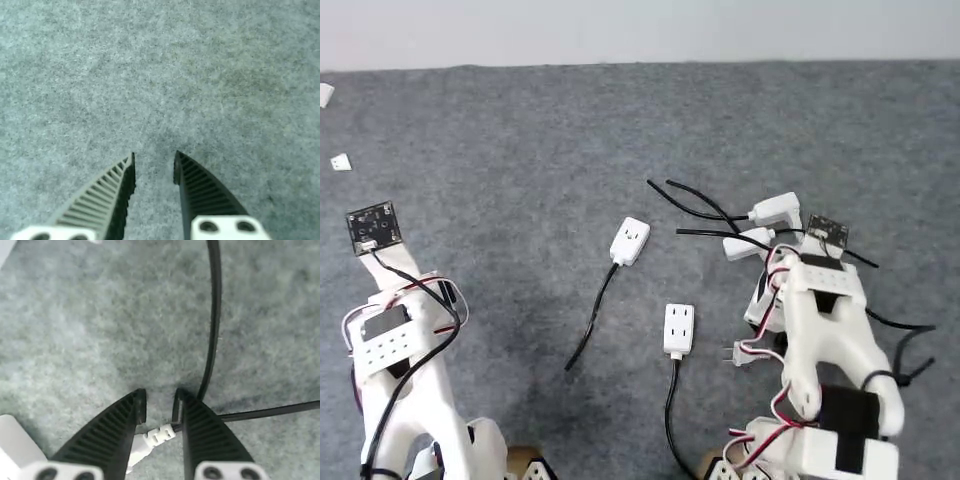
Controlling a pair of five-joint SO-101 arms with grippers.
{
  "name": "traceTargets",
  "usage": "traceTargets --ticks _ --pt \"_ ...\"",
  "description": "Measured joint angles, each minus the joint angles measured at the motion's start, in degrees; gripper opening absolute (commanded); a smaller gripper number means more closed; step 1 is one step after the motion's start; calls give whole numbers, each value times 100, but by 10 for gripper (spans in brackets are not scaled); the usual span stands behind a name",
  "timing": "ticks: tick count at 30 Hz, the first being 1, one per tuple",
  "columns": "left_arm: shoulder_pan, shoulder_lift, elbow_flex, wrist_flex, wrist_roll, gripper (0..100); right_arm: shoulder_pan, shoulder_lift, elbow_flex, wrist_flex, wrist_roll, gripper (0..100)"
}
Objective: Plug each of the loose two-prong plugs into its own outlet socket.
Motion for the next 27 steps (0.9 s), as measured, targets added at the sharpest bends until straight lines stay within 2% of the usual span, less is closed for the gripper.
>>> traceTargets --ticks 6,9,14,20,25,27 --pt "0 0 0 0 0 120 0 97 -105 343 44 6" --pt "0 0 0 0 0 120 -229 -123 -88 826 343 7" --pt "0 0 0 0 0 120 -273 -730 -9 1073 492 9" --pt "0 0 0 0 0 120 -79 -1793 9 1477 510 9" --pt "0 0 0 0 0 120 9 -2523 9 1890 879 12" --pt "0 0 0 0 0 120 290 -2576 18 1881 949 23"
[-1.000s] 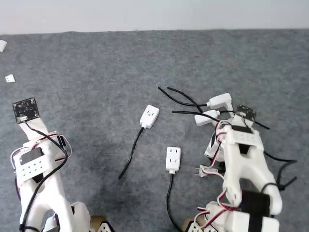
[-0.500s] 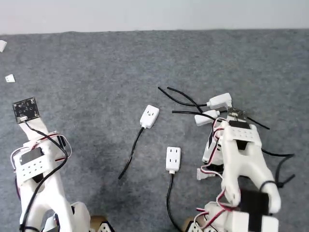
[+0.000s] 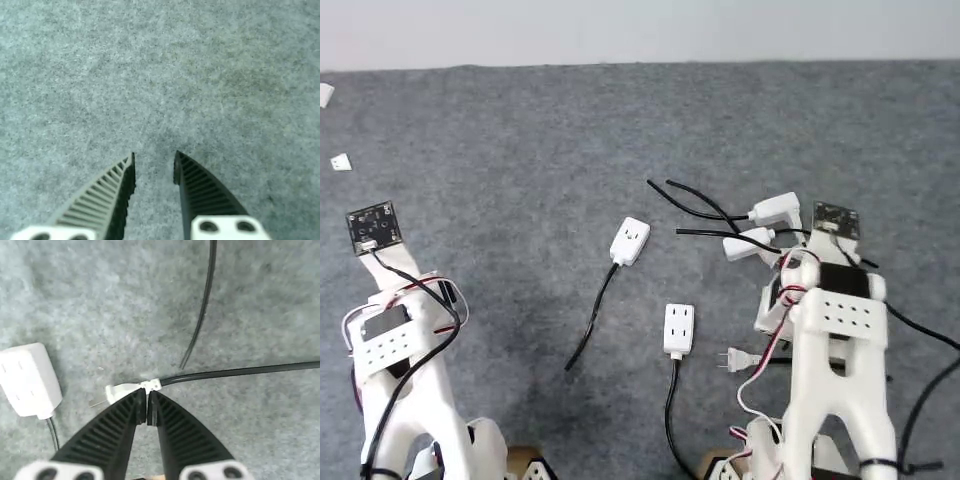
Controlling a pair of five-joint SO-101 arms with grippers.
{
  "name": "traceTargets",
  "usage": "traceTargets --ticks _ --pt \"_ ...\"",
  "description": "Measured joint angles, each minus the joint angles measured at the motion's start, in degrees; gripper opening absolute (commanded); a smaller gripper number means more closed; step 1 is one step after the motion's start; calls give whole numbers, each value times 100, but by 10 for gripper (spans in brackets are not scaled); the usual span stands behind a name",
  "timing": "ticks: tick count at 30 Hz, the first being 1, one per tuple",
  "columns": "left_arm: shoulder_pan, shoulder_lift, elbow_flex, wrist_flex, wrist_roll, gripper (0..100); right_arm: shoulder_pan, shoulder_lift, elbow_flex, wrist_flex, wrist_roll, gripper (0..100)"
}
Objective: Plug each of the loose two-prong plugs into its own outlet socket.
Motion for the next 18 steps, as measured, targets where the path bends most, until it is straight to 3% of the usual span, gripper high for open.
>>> traceTargets --ticks 8,12,18 --pt "0 0 0 0 0 120 1600 -53 1451 -1424 -132 374" --pt "0 0 0 0 0 120 2180 -62 1881 -1952 -334 303" --pt "0 0 0 0 0 120 2312 -62 1881 -2110 -352 208"
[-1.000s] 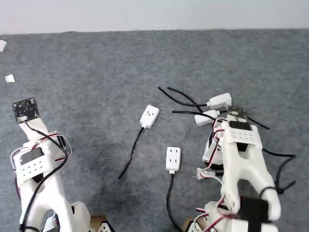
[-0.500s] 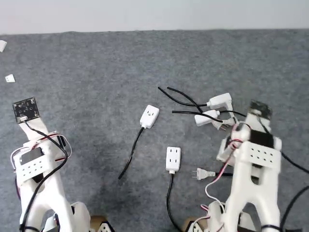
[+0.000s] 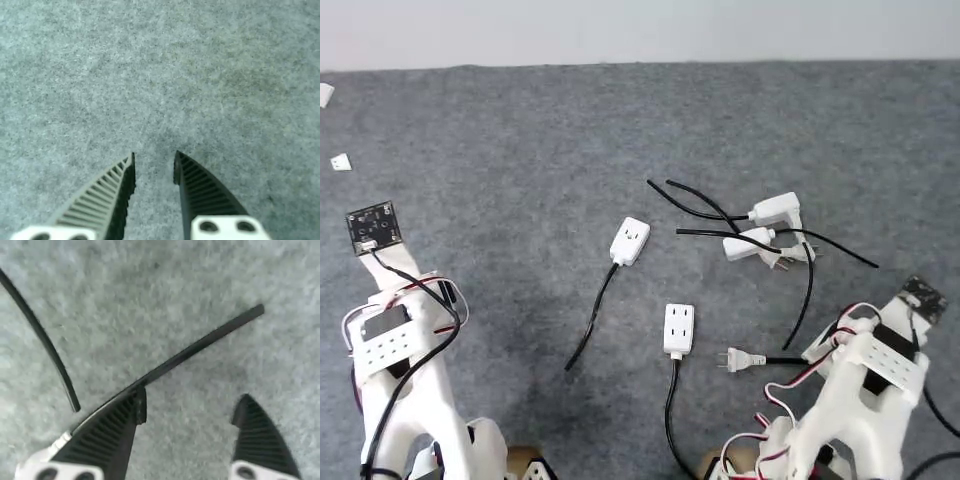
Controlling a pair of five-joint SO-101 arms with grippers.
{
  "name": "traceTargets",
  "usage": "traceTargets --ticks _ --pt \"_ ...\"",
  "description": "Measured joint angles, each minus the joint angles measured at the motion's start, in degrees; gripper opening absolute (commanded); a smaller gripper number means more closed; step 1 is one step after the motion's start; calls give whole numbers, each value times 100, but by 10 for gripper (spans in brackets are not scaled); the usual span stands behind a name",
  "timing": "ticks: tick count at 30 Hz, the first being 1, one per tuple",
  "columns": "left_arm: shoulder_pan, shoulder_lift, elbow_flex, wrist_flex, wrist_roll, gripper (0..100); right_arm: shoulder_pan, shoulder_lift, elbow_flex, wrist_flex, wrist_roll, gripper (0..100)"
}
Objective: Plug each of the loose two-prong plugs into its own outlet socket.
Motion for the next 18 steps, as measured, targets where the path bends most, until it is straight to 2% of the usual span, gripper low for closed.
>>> traceTargets --ticks 13,18 --pt "0 0 0 0 0 120 0 0 0 -431 0 203" --pt "0 0 0 0 0 120 0 0 0 -466 0 72"
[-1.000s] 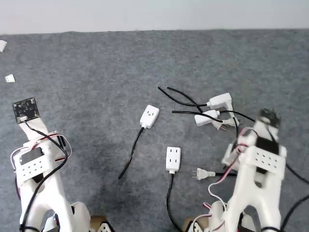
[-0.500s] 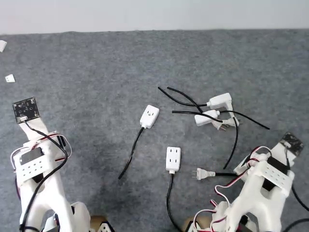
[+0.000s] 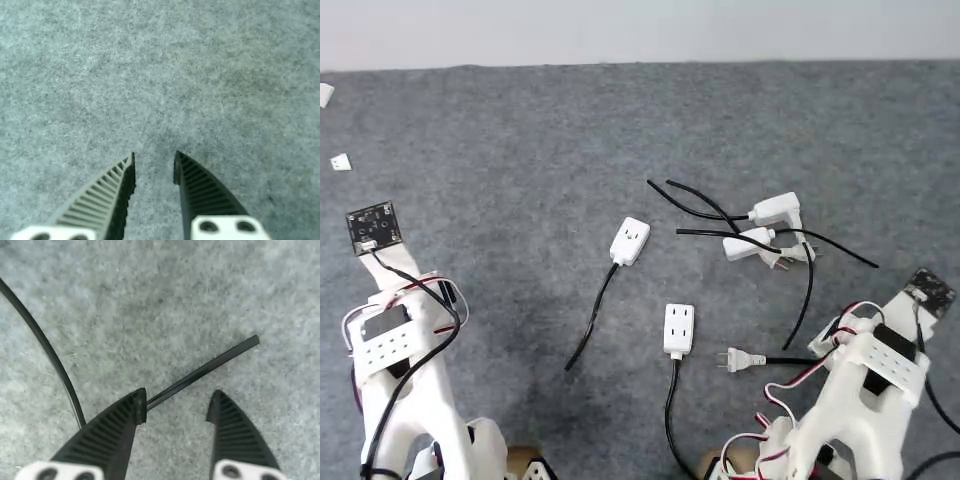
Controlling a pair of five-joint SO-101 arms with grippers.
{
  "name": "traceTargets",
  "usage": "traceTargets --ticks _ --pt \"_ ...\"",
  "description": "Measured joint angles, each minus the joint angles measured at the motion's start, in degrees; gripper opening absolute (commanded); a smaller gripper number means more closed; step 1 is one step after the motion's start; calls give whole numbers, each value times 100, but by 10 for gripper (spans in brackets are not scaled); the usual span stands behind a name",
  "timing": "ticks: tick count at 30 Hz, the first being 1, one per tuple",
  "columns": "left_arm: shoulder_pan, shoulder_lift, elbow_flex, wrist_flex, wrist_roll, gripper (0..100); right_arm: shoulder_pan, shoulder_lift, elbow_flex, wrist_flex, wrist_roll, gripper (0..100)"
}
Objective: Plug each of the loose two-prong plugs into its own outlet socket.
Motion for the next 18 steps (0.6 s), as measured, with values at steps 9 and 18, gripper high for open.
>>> traceTargets --ticks 9,18 --pt "0 0 0 0 0 120 0 0 193 -273 431 109" --pt "0 0 0 0 0 120 0 -44 193 -79 431 151"
